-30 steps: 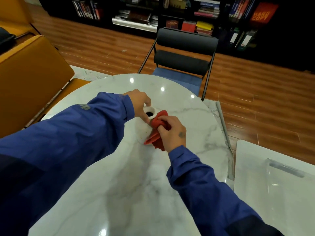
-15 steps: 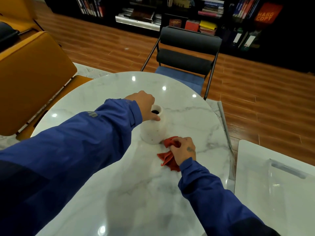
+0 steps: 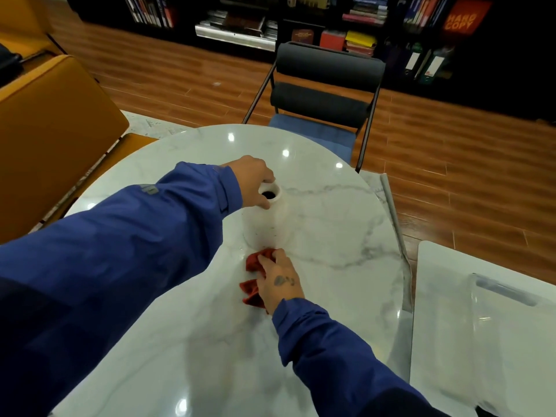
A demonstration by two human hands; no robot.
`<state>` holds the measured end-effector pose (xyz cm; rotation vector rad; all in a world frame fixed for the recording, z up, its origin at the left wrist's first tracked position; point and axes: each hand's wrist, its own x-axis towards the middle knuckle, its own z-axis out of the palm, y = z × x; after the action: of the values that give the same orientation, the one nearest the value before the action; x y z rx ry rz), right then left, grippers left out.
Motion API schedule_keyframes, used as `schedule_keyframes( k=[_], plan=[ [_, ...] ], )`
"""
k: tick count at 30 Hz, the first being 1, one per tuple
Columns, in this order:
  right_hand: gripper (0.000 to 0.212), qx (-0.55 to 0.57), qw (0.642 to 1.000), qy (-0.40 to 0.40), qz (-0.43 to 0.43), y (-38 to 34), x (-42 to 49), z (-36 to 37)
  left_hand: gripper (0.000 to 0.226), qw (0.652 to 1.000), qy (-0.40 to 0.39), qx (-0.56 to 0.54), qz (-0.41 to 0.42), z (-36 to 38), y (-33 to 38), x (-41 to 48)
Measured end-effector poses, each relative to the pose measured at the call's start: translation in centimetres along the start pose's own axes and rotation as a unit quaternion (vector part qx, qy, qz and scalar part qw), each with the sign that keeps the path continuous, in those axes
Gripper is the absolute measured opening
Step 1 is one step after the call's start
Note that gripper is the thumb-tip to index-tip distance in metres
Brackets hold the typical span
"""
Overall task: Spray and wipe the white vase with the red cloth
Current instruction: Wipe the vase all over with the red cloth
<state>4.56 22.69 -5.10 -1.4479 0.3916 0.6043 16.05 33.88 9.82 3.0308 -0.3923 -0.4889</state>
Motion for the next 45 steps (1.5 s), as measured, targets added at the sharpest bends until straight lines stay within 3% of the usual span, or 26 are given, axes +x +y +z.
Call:
schedule_keyframes(
  k=[3, 7, 9, 12, 17, 18, 20, 21, 25, 29, 33, 39, 45],
  plan=[
    [0.02, -0.002, 1.0, -0.012, 0.005, -0.4, 0.0, -1.6, 0.06, 1.0, -0.004, -0.001, -0.008, 0.0, 0.1, 0.1],
    [0.018, -0.148, 0.985, 0.049, -0.067, -1.9, 1.2, -4.9, 0.049, 0.999, 0.01, -0.012, -0.035, 0.1, -0.2, -0.3],
    [0.019, -0.12, 0.987, 0.078, -0.077, -2.3, 1.6, -5.5, 0.047, 0.999, 0.014, -0.012, -0.042, 0.3, -0.2, -0.4],
    [0.019, -0.01, 0.998, 0.065, -0.023, -2.0, 1.1, -4.2, 0.047, 0.999, 0.016, -0.016, -0.047, 0.2, -0.1, -0.6],
    [0.019, -0.086, 0.992, 0.061, -0.075, -0.5, 0.8, -2.8, 0.047, 0.999, 0.021, -0.018, -0.047, 0.0, 0.1, -0.6],
    [0.017, -0.138, 0.983, 0.077, -0.092, -0.5, 1.1, -2.9, 0.046, 0.998, 0.02, -0.019, -0.049, 0.0, 0.1, -0.7],
    [0.02, -0.294, 0.934, 0.129, -0.158, -1.2, 1.5, -3.4, 0.046, 0.998, 0.021, -0.024, -0.053, 0.1, 0.1, -0.6],
    [0.021, -0.321, 0.913, 0.158, -0.198, -1.7, 1.6, -3.7, 0.047, 0.998, 0.022, -0.025, -0.054, 0.0, 0.1, -0.6],
    [0.02, -0.257, 0.897, 0.197, -0.3, -4.1, 1.2, -3.9, 0.053, 0.998, 0.019, -0.027, -0.055, 0.0, -0.1, -0.5],
    [0.022, -0.216, 0.882, 0.171, -0.382, -5.3, 0.7, -3.0, 0.061, 0.998, 0.02, -0.027, -0.05, -0.2, 0.0, -0.4],
    [0.025, -0.199, 0.893, 0.149, -0.376, -3.9, 1.3, -2.9, 0.059, 0.998, 0.014, -0.025, -0.051, -0.3, 0.2, -0.5],
    [0.02, -0.209, 0.923, 0.159, -0.283, -1.3, 1.5, -3.9, 0.05, 0.998, 0.003, -0.027, -0.048, -0.4, -0.1, -0.6],
    [0.022, -0.179, 0.898, 0.182, -0.357, -4.7, 1.6, -2.6, 0.051, 0.998, -0.014, -0.027, -0.047, -1.1, -0.4, -0.3]
  ],
)
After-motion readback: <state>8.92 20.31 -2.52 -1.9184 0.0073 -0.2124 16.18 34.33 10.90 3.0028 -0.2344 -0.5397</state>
